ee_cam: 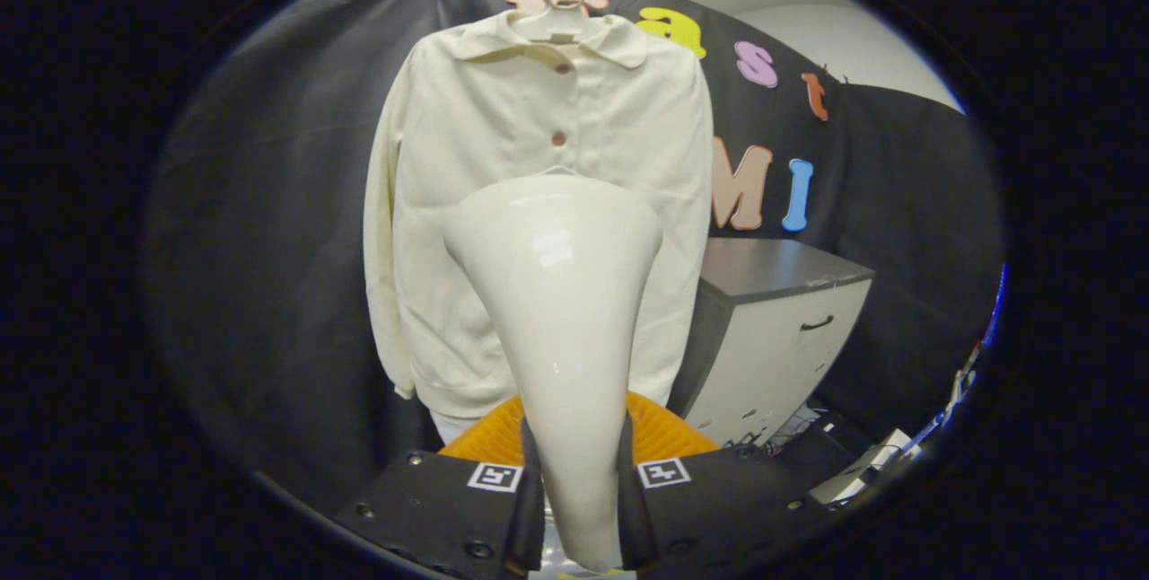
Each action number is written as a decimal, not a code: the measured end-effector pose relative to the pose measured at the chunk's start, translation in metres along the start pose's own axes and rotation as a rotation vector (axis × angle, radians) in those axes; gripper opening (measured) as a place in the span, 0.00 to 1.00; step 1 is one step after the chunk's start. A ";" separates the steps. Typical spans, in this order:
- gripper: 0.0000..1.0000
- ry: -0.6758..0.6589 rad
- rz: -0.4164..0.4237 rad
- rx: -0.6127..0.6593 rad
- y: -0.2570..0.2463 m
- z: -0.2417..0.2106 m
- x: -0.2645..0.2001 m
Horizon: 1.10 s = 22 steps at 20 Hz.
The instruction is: Iron the clothes twice with a garment steamer, once on the left side and once on the right side.
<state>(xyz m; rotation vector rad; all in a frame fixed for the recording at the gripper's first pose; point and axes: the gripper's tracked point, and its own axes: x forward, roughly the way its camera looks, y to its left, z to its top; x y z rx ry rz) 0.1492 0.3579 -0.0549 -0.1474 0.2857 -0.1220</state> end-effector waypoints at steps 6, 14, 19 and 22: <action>0.32 -0.098 -0.019 0.053 -0.048 0.078 -0.003; 0.32 -0.149 -0.014 0.026 -0.088 0.149 0.038; 0.32 -0.148 0.000 0.001 -0.099 0.184 0.078; 0.32 -0.120 0.018 -0.020 -0.097 0.197 0.105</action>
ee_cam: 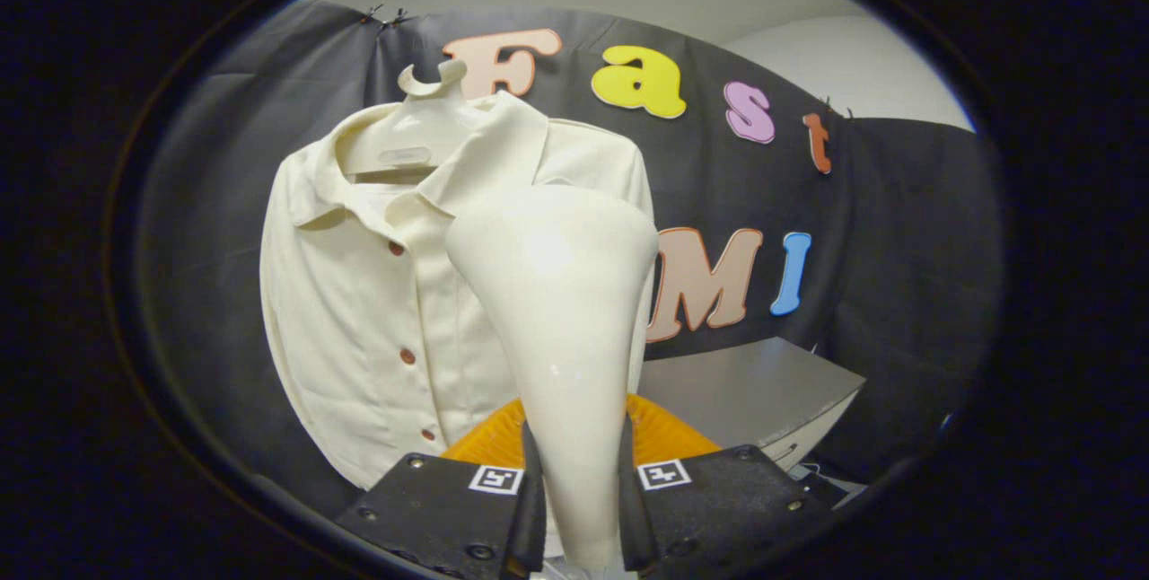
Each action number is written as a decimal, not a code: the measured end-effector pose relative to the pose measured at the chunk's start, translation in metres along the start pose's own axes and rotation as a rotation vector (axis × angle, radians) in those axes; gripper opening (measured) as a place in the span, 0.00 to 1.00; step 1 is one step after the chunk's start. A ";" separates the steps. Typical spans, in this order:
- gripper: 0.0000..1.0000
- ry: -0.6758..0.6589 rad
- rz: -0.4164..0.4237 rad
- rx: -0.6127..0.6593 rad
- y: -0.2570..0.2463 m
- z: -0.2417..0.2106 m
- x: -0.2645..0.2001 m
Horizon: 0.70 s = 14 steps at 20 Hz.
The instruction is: Iron the clothes twice with a garment steamer, once on the left side and once on the right side.
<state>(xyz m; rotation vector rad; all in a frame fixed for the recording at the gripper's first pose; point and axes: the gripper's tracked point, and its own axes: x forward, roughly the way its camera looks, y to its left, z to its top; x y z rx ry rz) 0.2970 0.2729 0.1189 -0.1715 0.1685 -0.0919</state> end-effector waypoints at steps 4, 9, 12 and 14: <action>0.33 -0.010 0.014 -0.018 0.001 0.013 0.027; 0.33 0.007 -0.008 -0.044 -0.005 -0.001 0.041; 0.33 0.010 -0.011 -0.025 -0.009 -0.015 0.045; 0.33 0.009 -0.014 -0.021 -0.012 -0.025 0.046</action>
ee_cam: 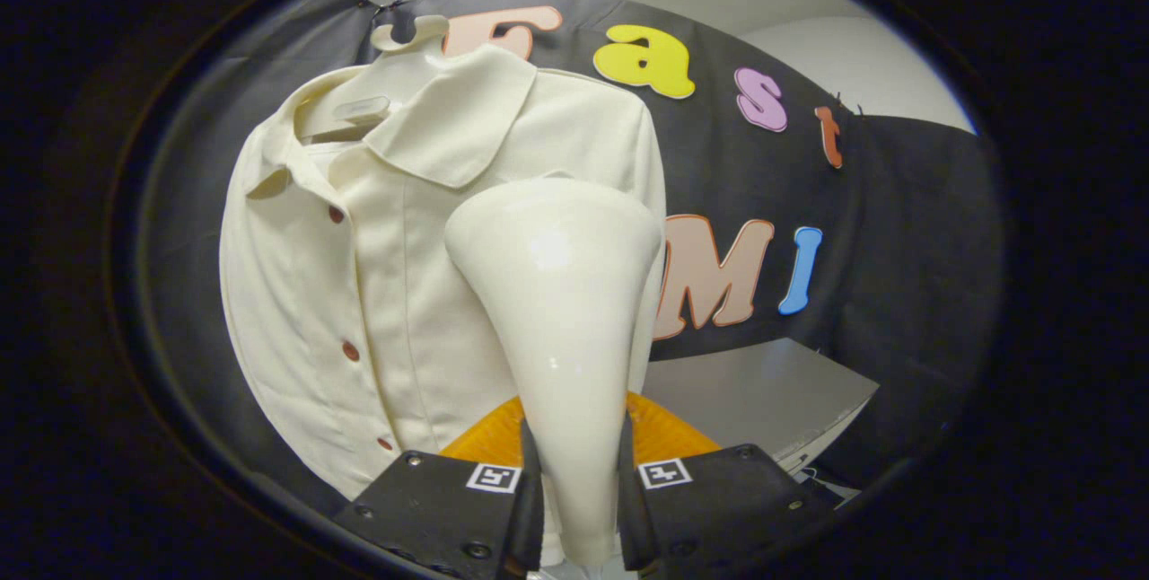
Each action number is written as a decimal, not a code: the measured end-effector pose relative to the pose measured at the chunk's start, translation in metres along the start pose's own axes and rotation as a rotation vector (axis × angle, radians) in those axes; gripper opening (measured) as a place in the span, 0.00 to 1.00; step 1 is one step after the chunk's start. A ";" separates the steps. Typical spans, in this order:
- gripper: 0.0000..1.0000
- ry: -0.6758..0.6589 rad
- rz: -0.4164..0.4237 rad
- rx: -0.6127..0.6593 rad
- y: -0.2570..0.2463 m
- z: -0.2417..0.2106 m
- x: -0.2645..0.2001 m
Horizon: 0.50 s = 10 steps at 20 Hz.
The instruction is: Iron the clothes twice with a garment steamer, once on the left side and once on the right side.
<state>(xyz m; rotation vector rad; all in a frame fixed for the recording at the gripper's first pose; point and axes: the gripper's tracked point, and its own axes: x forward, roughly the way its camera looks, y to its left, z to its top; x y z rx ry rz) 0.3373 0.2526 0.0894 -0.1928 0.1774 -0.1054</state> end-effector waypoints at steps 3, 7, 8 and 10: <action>0.34 0.020 -0.005 -0.008 -0.001 -0.019 0.002; 0.34 0.040 -0.013 0.003 -0.002 -0.042 0.001; 0.34 0.050 -0.013 0.008 -0.002 -0.049 0.002; 0.34 0.076 -0.016 0.006 -0.002 -0.065 0.001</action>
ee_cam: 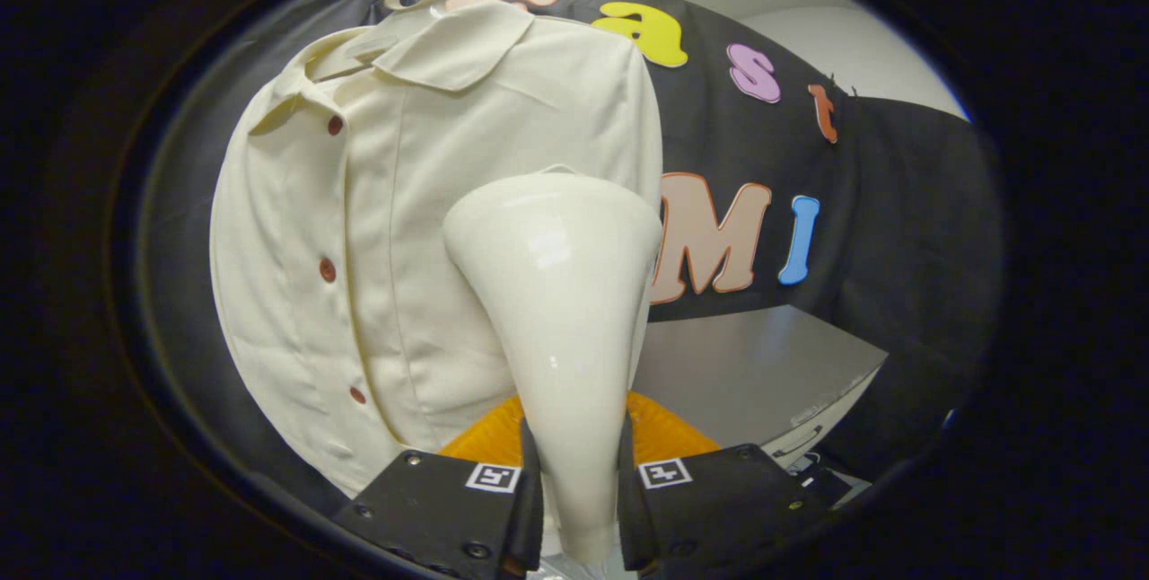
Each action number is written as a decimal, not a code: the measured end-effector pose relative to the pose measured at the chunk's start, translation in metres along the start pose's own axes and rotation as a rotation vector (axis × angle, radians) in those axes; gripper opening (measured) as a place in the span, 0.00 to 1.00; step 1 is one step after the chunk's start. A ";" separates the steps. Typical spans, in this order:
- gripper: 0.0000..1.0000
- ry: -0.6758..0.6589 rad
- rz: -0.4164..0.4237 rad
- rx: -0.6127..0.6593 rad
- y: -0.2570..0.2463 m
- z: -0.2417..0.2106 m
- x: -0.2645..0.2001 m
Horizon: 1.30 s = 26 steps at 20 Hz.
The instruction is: Iron the clothes twice with a garment steamer, once on the left side and once on the right side.
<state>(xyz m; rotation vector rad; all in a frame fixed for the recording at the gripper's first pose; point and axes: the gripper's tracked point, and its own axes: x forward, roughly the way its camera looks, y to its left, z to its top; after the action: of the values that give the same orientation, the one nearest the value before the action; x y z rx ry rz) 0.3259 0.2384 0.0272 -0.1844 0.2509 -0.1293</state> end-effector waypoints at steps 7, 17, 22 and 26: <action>0.34 0.067 -0.004 -0.013 0.001 -0.047 0.000; 0.34 0.189 -0.004 -0.019 0.005 -0.134 0.004; 0.34 0.226 -0.012 -0.019 0.010 -0.176 0.008; 0.34 0.297 -0.013 -0.031 0.010 -0.219 0.004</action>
<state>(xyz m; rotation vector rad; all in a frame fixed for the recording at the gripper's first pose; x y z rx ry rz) 0.2741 0.2114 -0.1840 -0.1980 0.5478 -0.1661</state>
